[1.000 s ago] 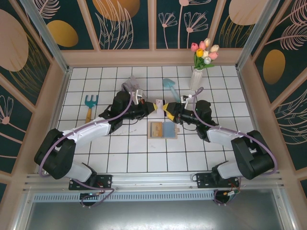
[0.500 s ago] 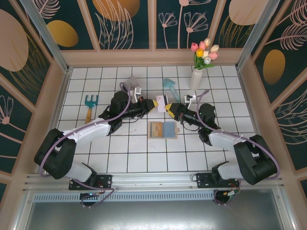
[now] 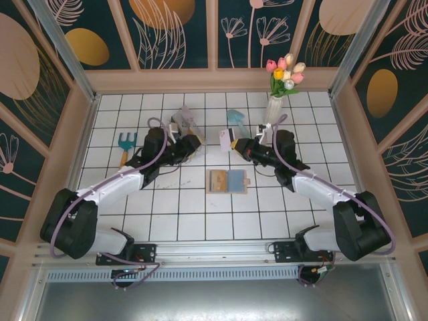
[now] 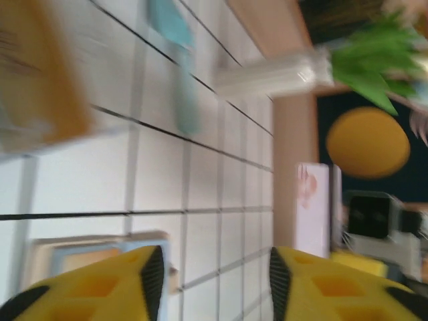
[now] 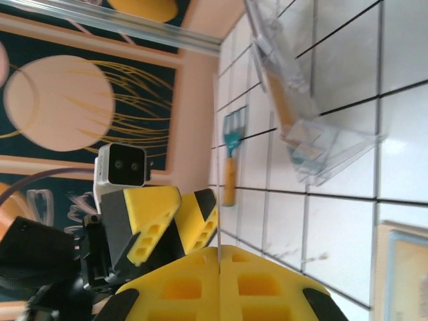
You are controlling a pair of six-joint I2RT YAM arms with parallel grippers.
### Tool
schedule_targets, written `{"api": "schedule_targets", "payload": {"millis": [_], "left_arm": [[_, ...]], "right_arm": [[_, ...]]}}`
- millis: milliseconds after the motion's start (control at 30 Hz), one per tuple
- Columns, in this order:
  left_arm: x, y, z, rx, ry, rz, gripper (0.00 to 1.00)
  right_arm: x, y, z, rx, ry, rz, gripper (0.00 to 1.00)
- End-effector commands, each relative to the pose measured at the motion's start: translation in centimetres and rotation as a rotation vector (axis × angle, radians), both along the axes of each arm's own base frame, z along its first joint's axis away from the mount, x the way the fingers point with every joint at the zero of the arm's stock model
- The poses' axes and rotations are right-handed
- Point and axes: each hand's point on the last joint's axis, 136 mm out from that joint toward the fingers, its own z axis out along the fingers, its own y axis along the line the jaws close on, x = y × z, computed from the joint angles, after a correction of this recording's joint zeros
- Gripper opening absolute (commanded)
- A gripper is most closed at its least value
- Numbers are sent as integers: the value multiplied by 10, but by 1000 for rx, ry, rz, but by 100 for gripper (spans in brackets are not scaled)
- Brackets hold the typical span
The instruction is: Take the credit cards out of the card holder
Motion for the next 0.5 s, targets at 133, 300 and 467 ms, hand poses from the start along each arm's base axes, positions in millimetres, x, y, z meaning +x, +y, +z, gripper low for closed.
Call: {"api": "schedule_targets", "payload": {"millis": [133,300,467], "left_arm": [[-8,103,-58,320,125,253,71],[-14,141,-72,397,173,315,88],[-22,145,-82,400,183,304,98]], "right_arm": [[24,13,-24,-369,-81,75,0],[44,51,-28,-534,-163,147,0],[71,94,-25,-665,-266,209,0]]}}
